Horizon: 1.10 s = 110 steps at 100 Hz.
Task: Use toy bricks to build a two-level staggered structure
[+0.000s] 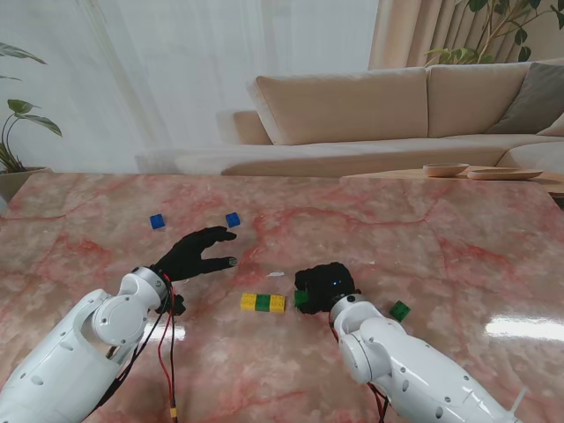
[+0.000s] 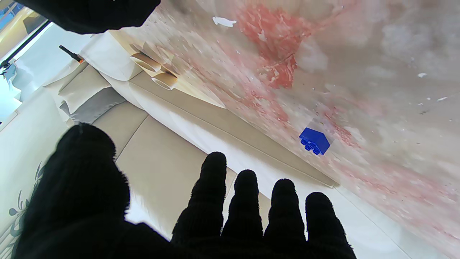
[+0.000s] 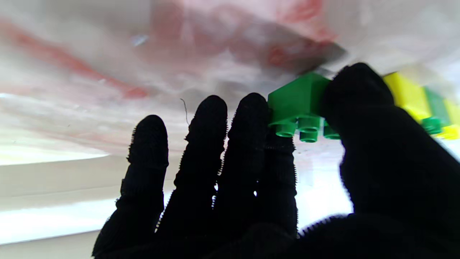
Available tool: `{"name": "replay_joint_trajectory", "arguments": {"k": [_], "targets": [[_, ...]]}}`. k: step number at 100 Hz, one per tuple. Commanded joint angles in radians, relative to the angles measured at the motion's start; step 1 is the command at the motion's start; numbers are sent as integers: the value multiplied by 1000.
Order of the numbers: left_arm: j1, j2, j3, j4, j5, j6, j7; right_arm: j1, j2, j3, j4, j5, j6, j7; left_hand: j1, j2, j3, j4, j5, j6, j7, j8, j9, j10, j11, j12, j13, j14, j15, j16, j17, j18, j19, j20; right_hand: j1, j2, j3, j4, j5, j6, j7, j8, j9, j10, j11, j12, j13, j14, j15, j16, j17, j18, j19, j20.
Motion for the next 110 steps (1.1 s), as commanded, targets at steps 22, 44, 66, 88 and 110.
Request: {"name": "replay_joint_trajectory", "arguments": {"k": [22,44,66,88,110], "targets": [[6,0,-5,-2,-6,-3,-11,9,-30,-63,47,49,19,-5,-8,36,5,22,12,11,-23,-11,-29,2,-21,-15,-32,-46,-23,-10,-5,-45,-42,8,18,38,69,-18,52,-89,52,16,-19,2,-11,19,-18,4,-1,28,-19,6,30,36],[7,1,-7,-2,-11,-1,-20,7,-29,-64,43,49,23,0,-7,35,4,23,12,10,-23,-10,-29,1,-21,-15,-32,-47,-23,-10,-6,-44,-44,8,-6,53,41,-3,39,-41,-22,24,-68,12,-9,-48,-51,10,-15,26,-36,2,10,56],[5,2,-9,2,-14,-7,-25,3,-24,-61,31,46,23,23,-6,35,3,23,12,9,-23,-9,-29,-1,-21,-15,-32,-48,-23,-10,-6,-43,-47,8,-63,56,69,89,25,30,-168,67,-144,23,-15,-134,-100,11,-33,19,-67,-4,-16,64],[6,2,-14,6,-13,-11,-25,-1,-19,-60,19,42,18,44,-5,34,2,23,11,8,-22,-9,-29,-2,-22,-16,-31,-48,-24,-10,-6,-40,-49,9,-68,69,9,124,-19,67,-244,89,-211,35,-32,-152,-140,8,-44,14,-88,-10,-32,68],[5,3,-15,11,-17,-14,-30,-5,-13,-55,8,38,8,66,-6,34,1,22,9,8,-23,-9,-32,-3,-23,-16,-34,-48,-25,-11,-7,-39,-51,10,-71,97,-185,162,-66,94,-301,104,-275,44,-51,-171,-175,7,-56,8,-112,-16,-56,71]]}}
